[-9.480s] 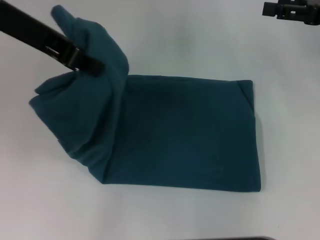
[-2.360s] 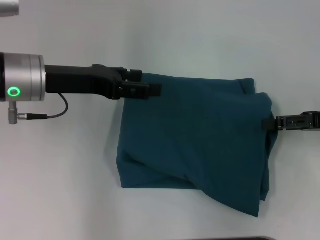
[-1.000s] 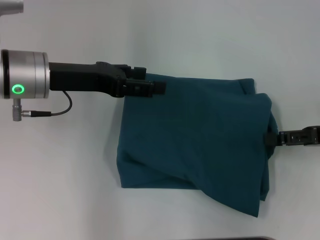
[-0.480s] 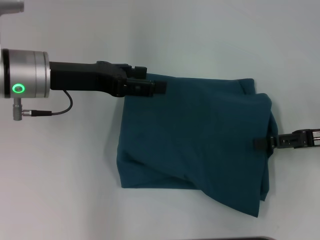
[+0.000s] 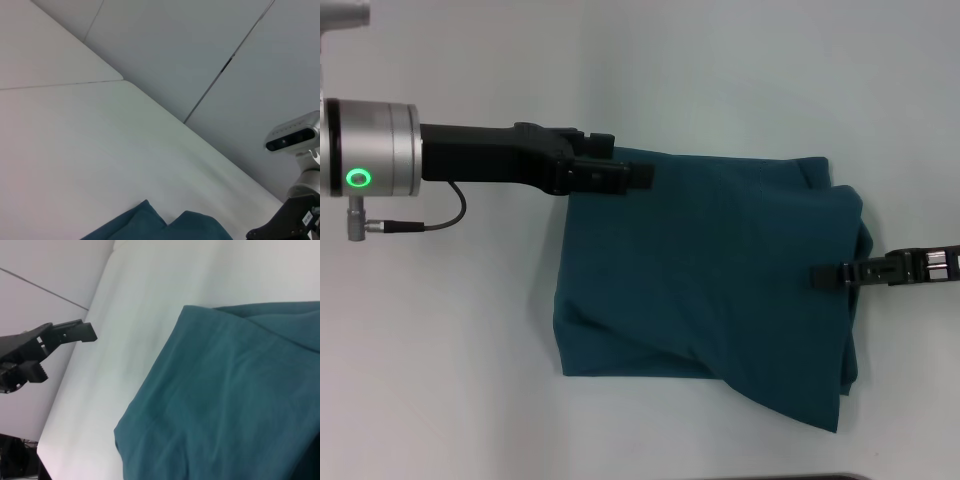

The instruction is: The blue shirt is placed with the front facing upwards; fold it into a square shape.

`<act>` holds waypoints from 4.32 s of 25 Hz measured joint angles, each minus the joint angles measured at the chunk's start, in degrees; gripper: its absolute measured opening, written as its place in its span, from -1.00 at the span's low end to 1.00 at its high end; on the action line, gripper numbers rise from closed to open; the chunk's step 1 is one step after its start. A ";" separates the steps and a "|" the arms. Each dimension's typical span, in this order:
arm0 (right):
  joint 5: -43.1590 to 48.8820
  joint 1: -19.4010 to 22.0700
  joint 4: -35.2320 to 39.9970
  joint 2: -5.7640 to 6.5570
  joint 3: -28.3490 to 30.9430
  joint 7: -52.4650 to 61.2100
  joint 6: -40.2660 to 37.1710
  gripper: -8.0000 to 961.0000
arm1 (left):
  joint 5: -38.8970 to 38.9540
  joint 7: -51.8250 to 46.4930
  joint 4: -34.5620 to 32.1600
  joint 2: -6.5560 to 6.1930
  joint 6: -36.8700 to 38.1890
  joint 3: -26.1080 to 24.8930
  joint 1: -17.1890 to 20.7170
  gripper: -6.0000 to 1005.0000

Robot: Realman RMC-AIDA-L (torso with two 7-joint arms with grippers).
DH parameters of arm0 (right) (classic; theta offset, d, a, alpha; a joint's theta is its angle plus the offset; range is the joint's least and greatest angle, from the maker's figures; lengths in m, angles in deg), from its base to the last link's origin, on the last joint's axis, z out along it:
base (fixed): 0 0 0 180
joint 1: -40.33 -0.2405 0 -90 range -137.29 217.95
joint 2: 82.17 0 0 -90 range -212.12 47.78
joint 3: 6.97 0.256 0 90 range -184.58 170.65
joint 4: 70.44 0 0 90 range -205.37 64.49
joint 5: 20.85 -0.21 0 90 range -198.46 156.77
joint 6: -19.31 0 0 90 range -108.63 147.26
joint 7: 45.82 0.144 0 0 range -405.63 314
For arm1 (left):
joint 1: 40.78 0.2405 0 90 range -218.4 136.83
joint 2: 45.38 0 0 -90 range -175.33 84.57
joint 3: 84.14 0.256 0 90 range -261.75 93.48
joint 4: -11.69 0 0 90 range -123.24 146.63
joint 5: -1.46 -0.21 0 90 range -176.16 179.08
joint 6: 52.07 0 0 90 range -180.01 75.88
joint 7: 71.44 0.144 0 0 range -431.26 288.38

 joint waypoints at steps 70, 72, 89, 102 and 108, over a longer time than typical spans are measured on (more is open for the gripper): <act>-7.44 -6.20 4.00 -0.66 -2.84 -0.68 8.41 -0.75 | -0.10 -0.43 -0.08 -0.18 -0.22 -1.68 -0.22 0.77; -7.42 -6.34 3.99 -0.94 -3.97 -0.72 8.92 -0.74 | -0.10 -0.44 -0.08 -0.21 -0.22 -1.68 -0.22 0.77; -11.20 0.68 9.67 -0.54 -1.95 -1.84 3.32 -0.34 | -0.04 -0.39 -0.18 -0.26 -0.21 -1.78 0.24 0.77; -6.87 6.29 10.46 1.66 -2.00 -0.66 -7.02 0.66 | -0.39 -0.08 -3.02 -0.14 -0.29 -1.03 -1.51 0.77; -5.55 6.38 9.81 1.32 -2.54 -0.65 -7.29 0.61 | -0.43 0.01 -3.16 -0.08 -0.39 -1.06 -1.81 0.77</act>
